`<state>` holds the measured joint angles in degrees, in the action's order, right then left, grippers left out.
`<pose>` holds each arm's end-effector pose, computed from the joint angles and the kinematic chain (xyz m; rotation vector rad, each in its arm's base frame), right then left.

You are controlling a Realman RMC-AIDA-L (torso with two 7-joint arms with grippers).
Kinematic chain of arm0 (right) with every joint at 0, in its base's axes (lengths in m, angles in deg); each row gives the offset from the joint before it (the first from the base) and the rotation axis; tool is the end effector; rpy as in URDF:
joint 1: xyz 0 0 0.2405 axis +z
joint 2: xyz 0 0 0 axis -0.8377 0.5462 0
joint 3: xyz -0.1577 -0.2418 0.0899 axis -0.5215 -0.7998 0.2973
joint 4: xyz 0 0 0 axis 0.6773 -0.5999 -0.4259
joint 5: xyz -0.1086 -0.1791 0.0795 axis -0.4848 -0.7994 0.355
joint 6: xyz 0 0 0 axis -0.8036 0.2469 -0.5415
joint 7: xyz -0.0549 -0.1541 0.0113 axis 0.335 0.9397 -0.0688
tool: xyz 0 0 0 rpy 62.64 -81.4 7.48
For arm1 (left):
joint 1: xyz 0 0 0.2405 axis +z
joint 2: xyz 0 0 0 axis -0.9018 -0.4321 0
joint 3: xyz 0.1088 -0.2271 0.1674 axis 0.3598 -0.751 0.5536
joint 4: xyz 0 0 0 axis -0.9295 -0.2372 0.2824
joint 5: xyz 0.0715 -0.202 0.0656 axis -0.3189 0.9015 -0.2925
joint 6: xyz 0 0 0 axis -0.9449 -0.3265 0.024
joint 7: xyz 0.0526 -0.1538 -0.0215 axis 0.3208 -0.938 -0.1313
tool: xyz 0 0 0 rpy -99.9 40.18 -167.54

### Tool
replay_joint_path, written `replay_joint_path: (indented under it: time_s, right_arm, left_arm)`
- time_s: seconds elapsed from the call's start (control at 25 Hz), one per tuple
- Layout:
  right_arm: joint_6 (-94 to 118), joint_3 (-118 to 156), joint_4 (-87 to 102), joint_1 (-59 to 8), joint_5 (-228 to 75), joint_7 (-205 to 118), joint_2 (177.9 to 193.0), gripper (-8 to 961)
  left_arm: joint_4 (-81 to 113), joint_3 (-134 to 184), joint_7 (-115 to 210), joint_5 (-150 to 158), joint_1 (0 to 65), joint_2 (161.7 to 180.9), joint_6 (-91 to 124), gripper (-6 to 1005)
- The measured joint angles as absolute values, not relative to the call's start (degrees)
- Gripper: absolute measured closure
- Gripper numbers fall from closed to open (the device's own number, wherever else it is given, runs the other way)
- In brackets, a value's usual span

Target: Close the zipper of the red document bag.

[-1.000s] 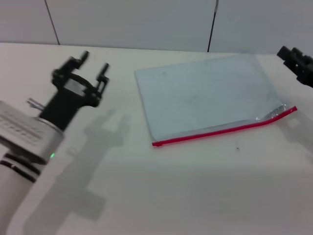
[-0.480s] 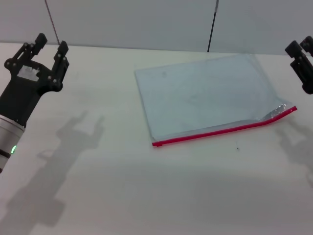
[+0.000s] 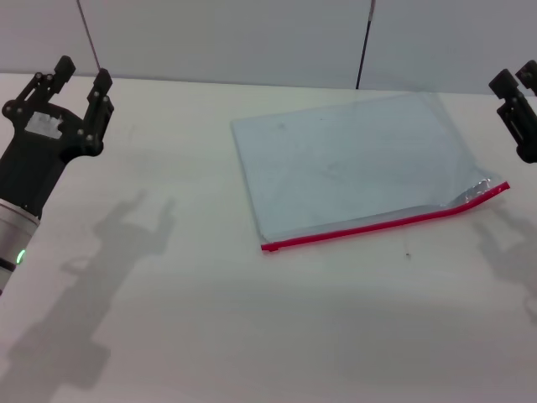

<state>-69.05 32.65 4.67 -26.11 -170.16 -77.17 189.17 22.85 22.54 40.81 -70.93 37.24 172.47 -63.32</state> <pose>0.3133 0.3733 -0.0218 -1.8745 0.4599 1.2065 -0.3434 0.3592 -0.0114 -1.6389 -0.1987 -0.8573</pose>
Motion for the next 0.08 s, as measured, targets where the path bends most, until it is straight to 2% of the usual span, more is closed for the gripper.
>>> replay_joint_path:
  time_s: [0.08]
  right_arm:
    - [-69.05,32.64,4.65,-26.11,-170.15,-77.17,189.16,488]
  left_arm:
    - [22.88,22.33,40.8,-70.45,37.25,172.53,-63.33,533]
